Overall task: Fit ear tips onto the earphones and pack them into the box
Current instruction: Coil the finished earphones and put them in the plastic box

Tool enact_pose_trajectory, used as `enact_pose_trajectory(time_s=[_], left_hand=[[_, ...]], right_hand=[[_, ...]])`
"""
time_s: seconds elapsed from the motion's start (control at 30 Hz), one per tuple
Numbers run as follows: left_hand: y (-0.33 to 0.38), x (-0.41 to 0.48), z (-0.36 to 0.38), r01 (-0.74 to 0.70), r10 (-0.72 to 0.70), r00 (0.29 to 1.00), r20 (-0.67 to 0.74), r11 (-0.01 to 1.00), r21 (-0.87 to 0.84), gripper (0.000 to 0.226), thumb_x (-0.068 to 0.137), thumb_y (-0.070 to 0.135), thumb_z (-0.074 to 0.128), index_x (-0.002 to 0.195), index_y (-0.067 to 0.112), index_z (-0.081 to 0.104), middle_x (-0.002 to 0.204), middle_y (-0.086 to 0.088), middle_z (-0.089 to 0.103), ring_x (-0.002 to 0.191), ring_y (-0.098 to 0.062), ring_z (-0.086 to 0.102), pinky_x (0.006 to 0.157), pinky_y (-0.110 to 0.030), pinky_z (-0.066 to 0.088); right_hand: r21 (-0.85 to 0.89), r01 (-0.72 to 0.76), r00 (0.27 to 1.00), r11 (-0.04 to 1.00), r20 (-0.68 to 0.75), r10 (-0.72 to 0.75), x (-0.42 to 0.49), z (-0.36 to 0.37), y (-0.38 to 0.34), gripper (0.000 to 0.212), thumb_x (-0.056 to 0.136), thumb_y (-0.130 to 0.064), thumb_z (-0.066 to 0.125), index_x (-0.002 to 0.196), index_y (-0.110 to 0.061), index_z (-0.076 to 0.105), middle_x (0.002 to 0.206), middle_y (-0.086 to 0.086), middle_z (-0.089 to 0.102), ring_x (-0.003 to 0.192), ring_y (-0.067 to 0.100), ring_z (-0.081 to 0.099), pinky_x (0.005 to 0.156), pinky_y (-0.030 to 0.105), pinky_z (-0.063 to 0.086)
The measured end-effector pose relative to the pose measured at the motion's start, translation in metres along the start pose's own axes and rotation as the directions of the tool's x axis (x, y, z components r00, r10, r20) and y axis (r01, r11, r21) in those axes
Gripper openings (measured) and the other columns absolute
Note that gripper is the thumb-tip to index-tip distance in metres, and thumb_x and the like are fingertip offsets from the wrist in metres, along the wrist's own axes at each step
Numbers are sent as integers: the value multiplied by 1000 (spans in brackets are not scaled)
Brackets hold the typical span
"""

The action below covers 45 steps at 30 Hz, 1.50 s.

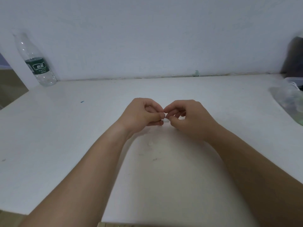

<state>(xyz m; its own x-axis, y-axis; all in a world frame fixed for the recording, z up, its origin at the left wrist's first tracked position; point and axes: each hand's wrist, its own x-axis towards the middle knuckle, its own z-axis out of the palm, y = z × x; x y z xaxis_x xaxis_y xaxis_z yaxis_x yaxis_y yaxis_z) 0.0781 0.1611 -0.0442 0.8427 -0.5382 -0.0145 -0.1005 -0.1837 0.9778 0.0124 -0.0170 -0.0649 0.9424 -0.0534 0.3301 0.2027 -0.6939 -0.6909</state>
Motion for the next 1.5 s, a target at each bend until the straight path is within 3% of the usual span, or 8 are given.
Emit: enact_pose_trajectory(time_s=[0.2,0.3,0.43,0.57,0.77,1.03,1.27,1.5], left_hand=[[3,-1,-1,39,-43,999,-32,993,-111,11,87,1,74,97,-1,68,77,-12,71,79,-27,76,71,-24,59],[10,-6,-12,-30,38,999,-36,981,190,10,89,17,75,93,10,70,76,-2,71,70,-18,73,60,-23,54],[21,-22,-26,-97,-60,969,241,804,587,16,77,36,84,80,26,72,77,5,71,63,-8,62,61,-24,47],[20,-25,-30,-47,-239,925,295,699,713,21,70,35,89,84,36,73,83,14,71,70,-6,62,62,-24,46],[16,-23,-26,-74,-234,921,312,681,729,11,77,25,84,80,30,75,75,15,70,57,-4,56,52,-16,42],[8,-12,-17,-32,28,999,35,992,124,10,87,6,74,96,10,71,76,-1,71,73,-13,69,66,-22,55],[3,-7,-11,15,-12,1000,14,975,-224,12,90,3,69,101,9,70,98,-14,76,85,-20,74,73,-22,56],[1,-6,-9,27,-16,999,47,970,-241,15,90,-3,66,99,9,68,98,-14,77,90,-22,76,77,-21,59]], right_hand=[[70,5,999,998,-44,-2,0,0,-1,13,83,-18,79,90,-28,73,79,-14,73,77,3,67,71,13,49],[71,-29,997,997,-74,35,0,-2,0,10,84,-20,79,88,-27,72,76,-12,72,72,4,65,68,15,50],[35,-35,997,999,-64,37,-1,-3,0,13,84,-19,78,86,-30,72,76,-14,70,71,6,63,65,12,47],[18,-32,997,999,-72,34,0,-2,1,11,85,-21,78,87,-30,73,75,-16,70,71,6,62,65,11,45],[43,-30,995,999,-92,34,0,-2,2,8,85,-24,78,86,-30,73,75,-16,70,69,4,63,65,10,46],[224,-42,993,974,-101,66,1,-6,0,7,87,-14,76,90,-21,77,75,-6,74,54,0,55,59,13,42],[308,-21,993,951,-105,56,1,-7,-1,7,86,-7,77,90,-12,73,72,-2,74,55,4,58,56,15,44],[346,27,993,938,-113,13,2,-6,-3,7,86,-2,74,91,-8,74,71,-2,72,55,2,58,58,14,44]])
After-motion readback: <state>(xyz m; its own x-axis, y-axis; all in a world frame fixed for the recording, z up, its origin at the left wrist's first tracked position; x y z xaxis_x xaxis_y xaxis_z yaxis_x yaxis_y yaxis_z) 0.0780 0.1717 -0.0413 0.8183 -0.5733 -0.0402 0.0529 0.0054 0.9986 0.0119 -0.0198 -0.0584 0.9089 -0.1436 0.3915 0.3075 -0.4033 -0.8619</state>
